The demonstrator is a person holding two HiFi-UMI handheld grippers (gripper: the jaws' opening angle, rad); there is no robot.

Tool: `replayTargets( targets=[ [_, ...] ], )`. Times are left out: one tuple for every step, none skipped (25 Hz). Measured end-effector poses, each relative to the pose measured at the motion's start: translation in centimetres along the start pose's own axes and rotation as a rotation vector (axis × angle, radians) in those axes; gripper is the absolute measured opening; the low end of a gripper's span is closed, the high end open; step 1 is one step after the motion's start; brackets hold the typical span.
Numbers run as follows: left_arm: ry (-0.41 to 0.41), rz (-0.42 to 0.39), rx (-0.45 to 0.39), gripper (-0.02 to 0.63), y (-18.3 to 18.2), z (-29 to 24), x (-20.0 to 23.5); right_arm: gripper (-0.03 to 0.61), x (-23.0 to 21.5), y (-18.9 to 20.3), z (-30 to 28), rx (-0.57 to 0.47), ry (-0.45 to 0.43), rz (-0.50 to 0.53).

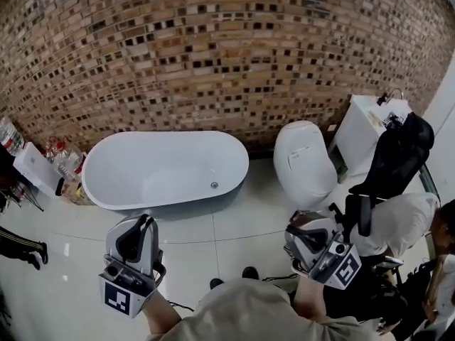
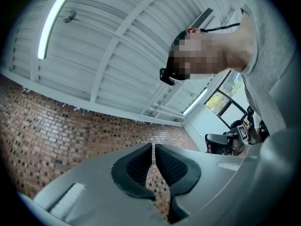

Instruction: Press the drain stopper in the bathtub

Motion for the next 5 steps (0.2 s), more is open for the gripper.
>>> replayTargets(
  targets=[
    [0.004, -0.013, 0.008, 0.015, 0.3, -0.4, -0.2, 0.014, -0.3, 0.1, 0.1, 0.0, -0.001, 0.001],
    [0.008, -0.022, 0.013, 0.021, 0.5, -0.8, -0.5, 0.014, -0.8, 0.1, 0.3, -0.001, -0.003, 0.002],
    [0.011, -0.027, 0.015, 0.034, 0.6, -1.3, -0.9, 0.014, -1.2, 0.1, 0.5, -0.002, -0.005, 0.003],
    [0.014, -0.03, 0.017, 0.047, 0.7, -1.9, -1.2, 0.014, -1.6, 0.0, 0.8, -0.003, -0.006, 0.005],
    [0.017, -0.032, 0.017, 0.074, 0.9, -2.4, -1.6, 0.014, -2.0, -0.1, 1.1, -0.004, -0.007, 0.007]
  ],
)
Point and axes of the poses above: the fingertips, and each gripper's own axes: z backward along the fingers, x to its left, y out of its underside, the point moved 8 cm from there along z, backward along the fingers, and after that the axes turned 8 degrees about -y, right-handed, at the moved point
